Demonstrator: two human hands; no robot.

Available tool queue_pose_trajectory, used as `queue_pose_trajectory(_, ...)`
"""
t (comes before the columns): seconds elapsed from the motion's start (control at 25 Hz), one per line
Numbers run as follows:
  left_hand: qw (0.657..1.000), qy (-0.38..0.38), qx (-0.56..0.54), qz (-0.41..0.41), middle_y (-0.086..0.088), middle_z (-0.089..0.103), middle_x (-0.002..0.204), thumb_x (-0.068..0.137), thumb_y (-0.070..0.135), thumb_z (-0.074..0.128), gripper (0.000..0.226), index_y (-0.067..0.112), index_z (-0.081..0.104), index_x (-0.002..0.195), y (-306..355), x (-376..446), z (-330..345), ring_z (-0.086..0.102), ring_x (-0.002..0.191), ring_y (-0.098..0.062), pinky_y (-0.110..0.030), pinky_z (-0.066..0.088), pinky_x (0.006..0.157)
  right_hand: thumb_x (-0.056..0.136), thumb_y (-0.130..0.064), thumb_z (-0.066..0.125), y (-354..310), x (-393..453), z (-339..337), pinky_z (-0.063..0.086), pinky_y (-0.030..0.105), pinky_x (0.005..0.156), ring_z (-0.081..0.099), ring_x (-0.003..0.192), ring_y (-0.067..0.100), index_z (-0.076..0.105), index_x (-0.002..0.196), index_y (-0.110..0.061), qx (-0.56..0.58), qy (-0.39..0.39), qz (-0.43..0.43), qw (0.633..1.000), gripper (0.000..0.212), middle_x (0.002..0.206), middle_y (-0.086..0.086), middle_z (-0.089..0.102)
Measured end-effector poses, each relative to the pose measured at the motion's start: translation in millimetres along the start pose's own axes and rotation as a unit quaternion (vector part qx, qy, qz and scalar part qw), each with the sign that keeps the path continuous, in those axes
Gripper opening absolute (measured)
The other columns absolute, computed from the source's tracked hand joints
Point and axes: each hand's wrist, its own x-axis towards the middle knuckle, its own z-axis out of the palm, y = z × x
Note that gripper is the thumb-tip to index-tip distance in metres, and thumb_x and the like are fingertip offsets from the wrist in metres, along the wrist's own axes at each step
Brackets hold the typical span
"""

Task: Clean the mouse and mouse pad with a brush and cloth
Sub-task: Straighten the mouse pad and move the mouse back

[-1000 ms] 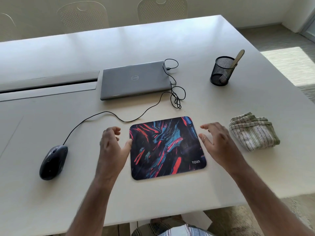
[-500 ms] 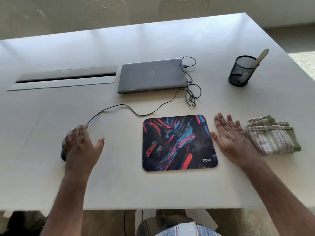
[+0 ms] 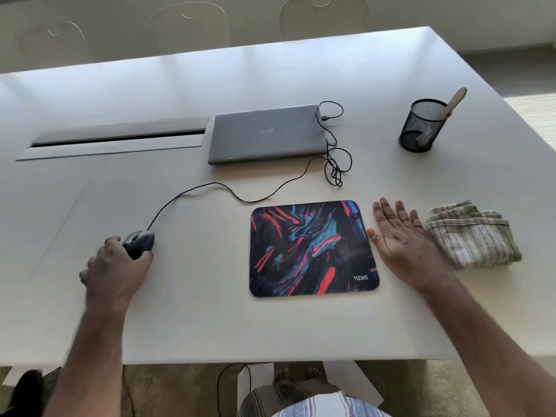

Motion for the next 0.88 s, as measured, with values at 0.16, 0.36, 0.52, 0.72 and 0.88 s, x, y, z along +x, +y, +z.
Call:
queue_pose_trajectory(0.16, 0.999, 0.03, 0.004, 0.022, -0.028, 0.061, 0.128, 0.084, 0.038, 0.073, 0.068, 0.002, 0.05, 0.137, 13, -10, -3, 0.055, 0.12, -0.05, -0.06, 0.035, 0.102, 0.089, -0.066, -0.013, 1, 1, 2, -0.012, 0.037, 0.13, -0.017, 0.16, 0.013, -0.01, 0.166, -0.026, 0.001, 0.004, 0.0, 1.0, 0.087, 0.174, -0.009, -0.017)
queue_pose_trajectory(0.36, 0.994, 0.074, -0.027, 0.073, -0.028, 0.061, 0.127, 0.081, 0.045, 0.076, 0.073, 0.001, 0.053, 0.135, 46, -31, -6, 0.057, 0.116, -0.05, -0.06, 0.039, 0.1, 0.088, -0.066, -0.013, 0, 1, 1, -0.012, 0.036, 0.13, -0.016, 0.161, 0.014, -0.009, 0.167, -0.025, 0.005, 0.007, -0.001, 1.0, 0.088, 0.174, -0.008, -0.016)
queue_pose_trajectory(0.52, 0.99, 0.072, -0.064, 0.107, -0.024, 0.059, 0.13, 0.08, 0.049, 0.077, 0.076, 0.003, 0.052, 0.136, 79, -54, -7, 0.057, 0.118, -0.048, -0.057, 0.039, 0.102, 0.09, -0.065, -0.011, 0, 0, 0, -0.012, 0.036, 0.13, -0.016, 0.161, 0.013, -0.009, 0.167, -0.025, 0.009, 0.007, -0.001, 1.0, 0.086, 0.174, -0.008, -0.016)
queue_pose_trajectory(0.72, 0.985, 0.04, -0.072, 0.152, -0.018, 0.057, 0.134, 0.08, 0.056, 0.074, 0.081, 0.007, 0.049, 0.14, 118, -83, -2, 0.056, 0.121, -0.044, -0.055, 0.039, 0.101, 0.092, -0.063, -0.01, 0, 0, 0, -0.012, 0.037, 0.131, -0.018, 0.161, 0.014, -0.011, 0.166, -0.026, 0.005, 0.012, -0.001, 1.0, 0.083, 0.174, -0.008, -0.018)
queue_pose_trajectory(0.88, 0.979, 0.001, -0.08, 0.187, -0.012, 0.054, 0.134, 0.082, 0.064, 0.069, 0.084, 0.012, 0.048, 0.143, 146, -110, 6, 0.054, 0.123, -0.039, -0.054, 0.039, 0.101, 0.094, -0.063, -0.008, 1, -1, 1, -0.012, 0.036, 0.13, -0.017, 0.161, 0.014, -0.01, 0.166, -0.026, 0.008, 0.013, -0.005, 1.0, 0.082, 0.174, -0.008, -0.016)
